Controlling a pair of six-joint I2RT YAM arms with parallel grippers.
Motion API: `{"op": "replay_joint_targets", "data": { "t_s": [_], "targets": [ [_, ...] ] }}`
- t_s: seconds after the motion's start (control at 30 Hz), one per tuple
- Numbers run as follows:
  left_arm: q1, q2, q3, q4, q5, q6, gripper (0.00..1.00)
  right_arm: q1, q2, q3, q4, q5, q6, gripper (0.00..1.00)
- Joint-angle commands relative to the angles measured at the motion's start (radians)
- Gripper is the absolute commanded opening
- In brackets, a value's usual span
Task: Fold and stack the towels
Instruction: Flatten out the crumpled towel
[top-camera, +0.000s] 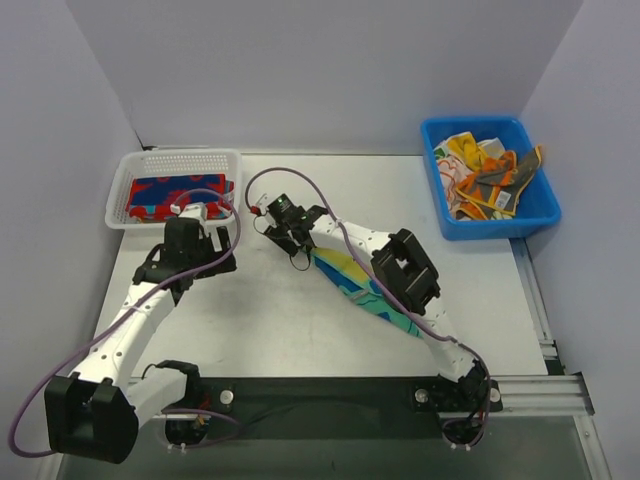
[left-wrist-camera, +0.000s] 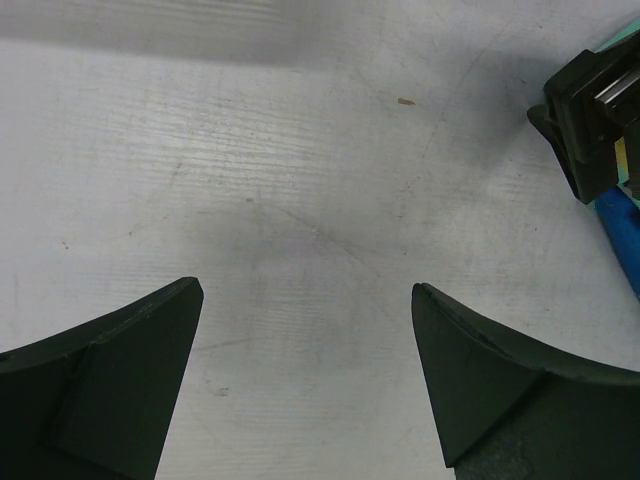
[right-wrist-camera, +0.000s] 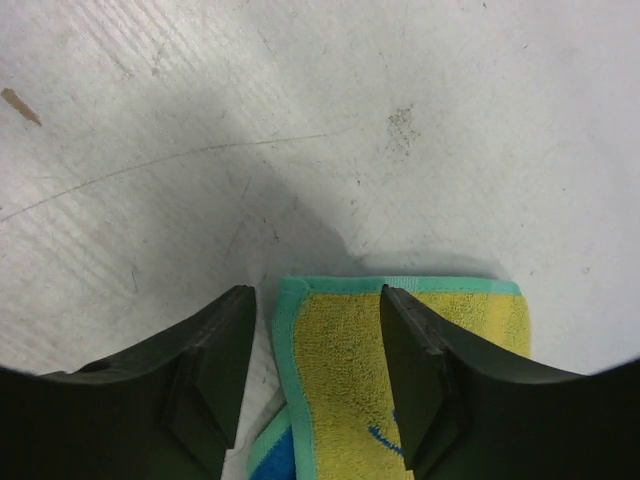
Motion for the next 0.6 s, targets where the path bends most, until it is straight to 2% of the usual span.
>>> {"op": "replay_joint_targets", "data": {
  "t_s": [0.0,0.07,0.1,0.17,0.2,0.3,0.33,0.57],
  "targets": [
    [0.006,-0.029,0.017,0.016,0.016,-0.011,0.97,0.023,0.03,0.03,-0.002,0.119,-0.036,0.5],
    [0.006,-0.027,0.017,0.016,0.019,-0.011,0.97,0.027,0.039,0.03,0.006,0.142,-0.057,0.43],
    [0.006,-0.027,0.017,0.017,0.021,-0.011,0.97,0.032,0.042,0.032,0.011,0.155,-0.062,0.35],
    [0.006,-0.024,0.015,0.02,0.025,-0.011,0.97,0.035,0.039,0.03,0.014,0.174,-0.07,0.26],
    [0.006,-0.023,0.014,0.02,0.028,-0.012,0.97,0.035,0.037,0.023,0.015,0.174,-0.07,0.17],
    [0.005,-0.02,0.009,0.026,0.043,-0.015,0.98,0.035,0.001,0.003,0.028,0.171,-0.068,0.03],
    [0.005,-0.02,0.009,0.031,0.048,-0.015,0.98,0.035,-0.025,-0.014,0.034,0.169,-0.068,0.0],
    [-0.016,-0.041,-0.006,0.101,0.07,-0.047,0.97,0.01,-0.234,-0.134,0.086,0.128,-0.051,0.0]
  ]
}}
